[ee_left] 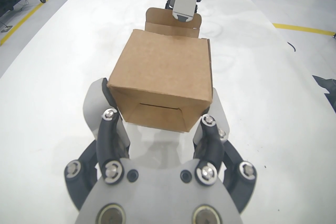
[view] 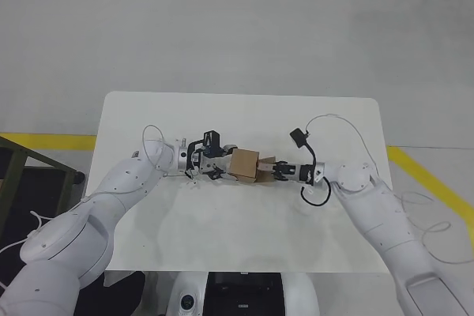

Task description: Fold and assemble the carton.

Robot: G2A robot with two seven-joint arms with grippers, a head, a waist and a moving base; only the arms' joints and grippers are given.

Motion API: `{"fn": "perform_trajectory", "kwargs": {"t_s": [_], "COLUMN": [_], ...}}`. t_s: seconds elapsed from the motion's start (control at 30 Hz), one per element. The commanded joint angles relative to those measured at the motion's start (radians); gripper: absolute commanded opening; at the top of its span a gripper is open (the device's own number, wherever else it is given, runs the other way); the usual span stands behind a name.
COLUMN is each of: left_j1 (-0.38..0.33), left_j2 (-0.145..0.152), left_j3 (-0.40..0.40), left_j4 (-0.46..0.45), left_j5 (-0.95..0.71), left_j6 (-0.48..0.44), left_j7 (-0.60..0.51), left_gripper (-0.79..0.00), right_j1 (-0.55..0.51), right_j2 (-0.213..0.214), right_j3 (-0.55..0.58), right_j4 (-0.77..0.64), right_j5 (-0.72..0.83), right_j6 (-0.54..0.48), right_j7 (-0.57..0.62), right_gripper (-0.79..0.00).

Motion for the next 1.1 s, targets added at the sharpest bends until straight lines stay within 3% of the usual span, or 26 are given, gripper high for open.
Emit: {"fn": "perform_trajectory", "kwargs": {"t_s": [0.0, 0.13, 0.23, 0.53, 0.77, 1.0, 1.07], "left_j1": [0.001, 0.001, 0.001, 0.002, 0.002, 0.002, 0.002], "left_j2": [0.0, 0.0, 0.0, 0.0, 0.0, 0.0, 0.0], "left_j3": [-0.001, -0.002, -0.003, -0.004, -0.007, -0.009, -0.009], "left_j4": [0.002, 0.003, 0.003, 0.003, 0.006, 0.005, 0.005], "left_j5": [0.0, -0.001, -0.001, 0.001, 0.003, 0.005, 0.006], "left_j6": [0.0, -0.002, -0.001, -0.003, -0.004, -0.006, -0.006], "left_j7": [0.0, -0.002, -0.001, -0.003, -0.004, -0.006, -0.006], "left_gripper": [-0.175, -0.169, -0.169, -0.166, -0.166, -0.169, -0.172], "right_j1": [-0.007, -0.038, -0.068, -0.076, -0.04, -0.029, -0.024], "right_j2": [0.004, 0.019, 0.029, 0.026, 0.011, 0.005, 0.003], "right_j3": [0.008, 0.047, 0.075, 0.065, 0.033, 0.029, 0.026], "right_j4": [-0.018, -0.066, -0.106, -0.107, -0.05, -0.005, 0.007], "right_j5": [-0.018, -0.022, -0.002, 0.077, 0.116, 0.161, 0.165], "right_j6": [0.011, 0.006, -0.008, -0.031, -0.059, -0.088, -0.089], "right_j7": [-0.013, -0.02, 0.004, 0.058, 0.057, 0.068, 0.072], "right_gripper": [-0.259, -0.222, -0.24, -0.385, -0.302, -0.483, -0.502]}}
